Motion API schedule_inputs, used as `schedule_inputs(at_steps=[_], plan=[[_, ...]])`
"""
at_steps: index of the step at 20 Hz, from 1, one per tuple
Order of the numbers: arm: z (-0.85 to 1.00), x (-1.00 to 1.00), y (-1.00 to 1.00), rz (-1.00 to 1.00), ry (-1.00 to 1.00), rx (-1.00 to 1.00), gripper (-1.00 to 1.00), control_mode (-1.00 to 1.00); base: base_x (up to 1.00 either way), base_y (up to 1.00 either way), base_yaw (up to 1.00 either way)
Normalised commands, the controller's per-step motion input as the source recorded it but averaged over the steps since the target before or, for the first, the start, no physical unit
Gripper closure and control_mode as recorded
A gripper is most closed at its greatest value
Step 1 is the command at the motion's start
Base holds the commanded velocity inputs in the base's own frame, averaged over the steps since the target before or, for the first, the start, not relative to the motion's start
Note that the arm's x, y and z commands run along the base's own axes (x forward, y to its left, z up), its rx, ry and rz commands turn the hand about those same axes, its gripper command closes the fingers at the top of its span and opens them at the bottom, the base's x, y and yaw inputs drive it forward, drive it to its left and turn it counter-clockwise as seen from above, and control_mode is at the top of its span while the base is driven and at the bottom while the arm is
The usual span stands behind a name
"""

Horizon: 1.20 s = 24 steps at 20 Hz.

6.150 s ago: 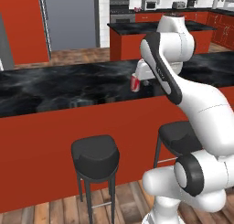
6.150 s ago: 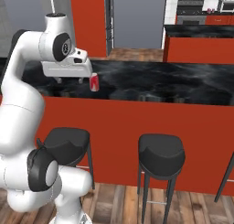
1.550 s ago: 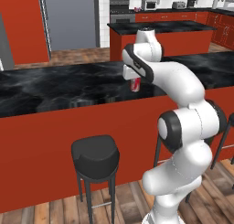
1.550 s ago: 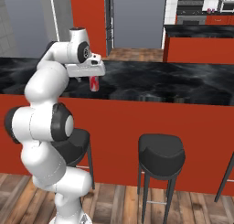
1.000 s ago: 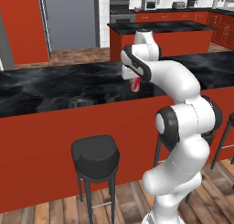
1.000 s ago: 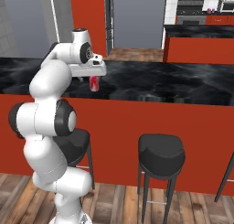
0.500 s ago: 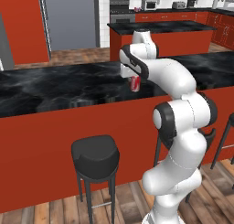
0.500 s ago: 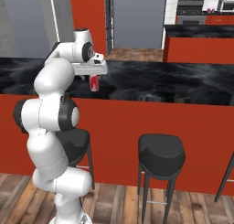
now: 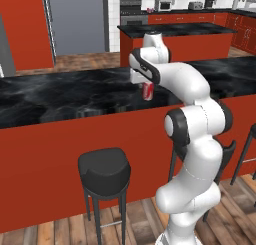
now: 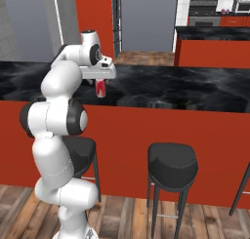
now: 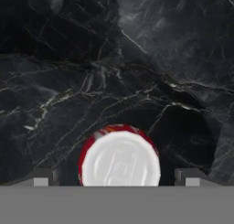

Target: Four empty soda cans are scattered around the kitchen. Gather all the cans and cluster them next to the stove for recycling.

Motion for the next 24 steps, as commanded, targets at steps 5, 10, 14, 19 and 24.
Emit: schedule_inputs(at_steps=[5, 10, 14, 19, 24], plan=[[-0.09, 0.14, 0.00, -0.06, 0.00, 0.00, -1.00, -1.00, 0.00, 0.00, 0.00], [-0.05, 0.01, 0.00, -0.06, 0.04, 0.00, -1.00, -1.00, 0.00, 0.00, 0.00], [-0.02, 0.00, 0.00, -0.05, 0.02, 0.00, -1.00, -1.00, 0.00, 0.00, 0.00], [-0.03, 0.01, 0.00, -0.04, 0.01, 0.00, -1.00, -1.00, 0.00, 0.00, 0.00], [-0.02, 0.03, 0.00, -0.01, 0.00, 0.00, -1.00, -1.00, 0.00, 0.00, 0.00]])
